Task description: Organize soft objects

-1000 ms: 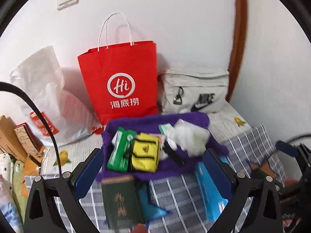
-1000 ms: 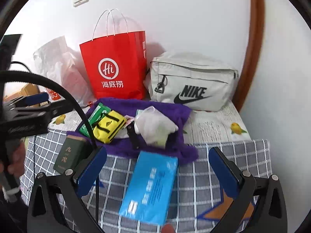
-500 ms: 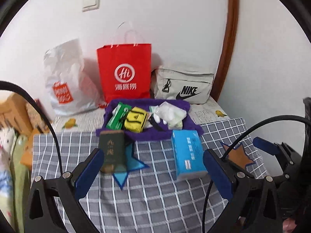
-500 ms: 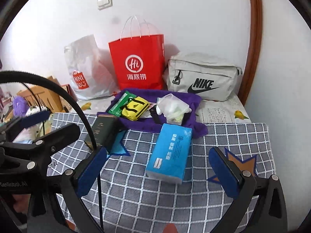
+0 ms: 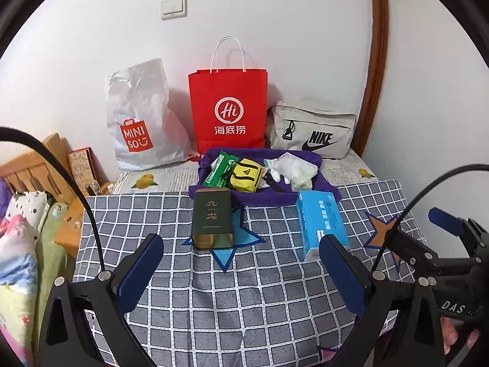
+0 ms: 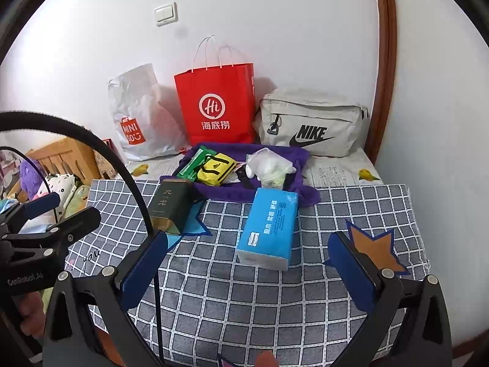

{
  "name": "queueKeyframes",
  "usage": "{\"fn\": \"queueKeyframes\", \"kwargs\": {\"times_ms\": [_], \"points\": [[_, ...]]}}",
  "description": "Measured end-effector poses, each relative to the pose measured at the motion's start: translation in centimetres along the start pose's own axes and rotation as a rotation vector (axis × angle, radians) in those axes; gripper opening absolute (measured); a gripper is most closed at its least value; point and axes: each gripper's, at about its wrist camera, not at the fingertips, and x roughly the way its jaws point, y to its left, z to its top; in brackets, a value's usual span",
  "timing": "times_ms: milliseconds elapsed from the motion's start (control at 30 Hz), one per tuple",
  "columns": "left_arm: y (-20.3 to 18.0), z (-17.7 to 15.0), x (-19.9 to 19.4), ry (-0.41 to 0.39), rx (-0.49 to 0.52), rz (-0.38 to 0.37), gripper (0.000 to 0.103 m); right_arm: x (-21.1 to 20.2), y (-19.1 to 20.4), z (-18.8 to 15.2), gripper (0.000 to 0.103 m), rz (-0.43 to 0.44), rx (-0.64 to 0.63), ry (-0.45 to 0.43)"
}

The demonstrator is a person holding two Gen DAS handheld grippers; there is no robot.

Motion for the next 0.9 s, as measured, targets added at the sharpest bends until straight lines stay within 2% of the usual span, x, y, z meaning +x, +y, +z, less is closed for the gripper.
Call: {"fn": "queueKeyframes", "kwargs": {"times_ms": [367, 900], "points": [[-0.57, -0.26, -0.62, -0.009, 0.032, -0.012, 0.103, -0.99, 0.17, -0.28, 0.103, -0.011, -0.002, -0.011], [-0.4, -0.5, -0.36, 0.003, 0.024, -0.012, 0.103, -0.68, 0.0, -0.26, 0.103, -0.007, -0.002, 0.001]]}}
